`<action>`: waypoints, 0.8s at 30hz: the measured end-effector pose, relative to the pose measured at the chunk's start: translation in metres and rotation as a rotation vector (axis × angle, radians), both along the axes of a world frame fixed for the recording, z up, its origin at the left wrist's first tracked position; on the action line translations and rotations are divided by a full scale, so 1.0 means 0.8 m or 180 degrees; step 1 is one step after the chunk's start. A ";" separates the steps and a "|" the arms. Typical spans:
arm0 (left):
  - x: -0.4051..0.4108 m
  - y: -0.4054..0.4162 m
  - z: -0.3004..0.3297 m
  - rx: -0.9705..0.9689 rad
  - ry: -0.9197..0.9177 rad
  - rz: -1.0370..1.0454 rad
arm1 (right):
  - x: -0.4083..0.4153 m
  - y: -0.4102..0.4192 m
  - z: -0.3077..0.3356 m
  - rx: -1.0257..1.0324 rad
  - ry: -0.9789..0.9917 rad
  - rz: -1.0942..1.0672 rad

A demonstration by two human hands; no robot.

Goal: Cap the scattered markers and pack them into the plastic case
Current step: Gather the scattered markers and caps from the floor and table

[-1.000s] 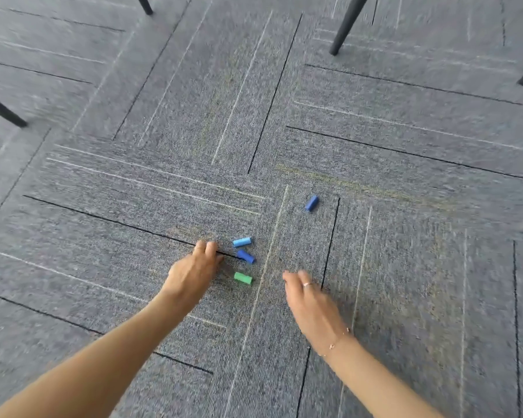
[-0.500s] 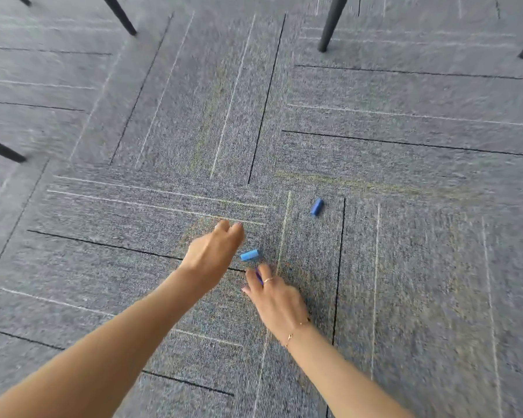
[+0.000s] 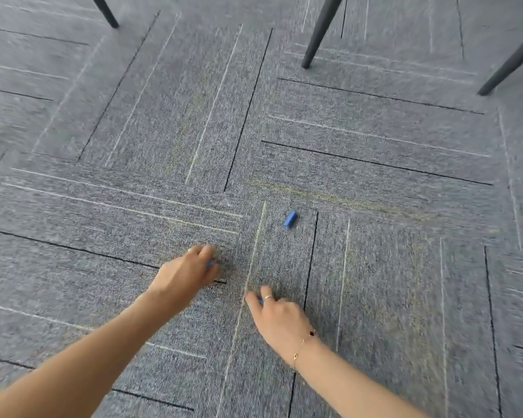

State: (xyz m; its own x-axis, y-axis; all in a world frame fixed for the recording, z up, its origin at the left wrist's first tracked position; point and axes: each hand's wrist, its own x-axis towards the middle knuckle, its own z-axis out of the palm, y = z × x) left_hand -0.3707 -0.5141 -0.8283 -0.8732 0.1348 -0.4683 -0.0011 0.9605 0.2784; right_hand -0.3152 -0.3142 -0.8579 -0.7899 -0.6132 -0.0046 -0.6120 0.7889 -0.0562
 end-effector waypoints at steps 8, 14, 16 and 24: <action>0.002 -0.018 0.008 0.0774 -0.0160 0.1332 | 0.004 0.018 -0.004 -0.0514 -0.0525 -0.0738; 0.011 0.012 0.020 0.1317 0.0039 0.1983 | -0.147 0.017 0.033 -0.1371 -0.0460 -0.2402; 0.018 0.026 0.020 0.1453 -0.0057 0.2107 | -0.179 0.015 0.041 -0.1329 -0.0749 -0.2574; 0.023 0.063 0.017 0.1536 -0.0201 0.2397 | -0.153 0.012 0.027 -0.0224 -0.1497 -0.1951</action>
State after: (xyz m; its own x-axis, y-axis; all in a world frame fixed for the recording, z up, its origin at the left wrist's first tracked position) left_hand -0.3519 -0.4638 -0.8147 -0.7842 -0.2689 -0.5592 -0.6128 0.4773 0.6298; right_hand -0.4376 -0.3042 -0.8360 -0.9128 -0.0784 -0.4008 0.0333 0.9638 -0.2644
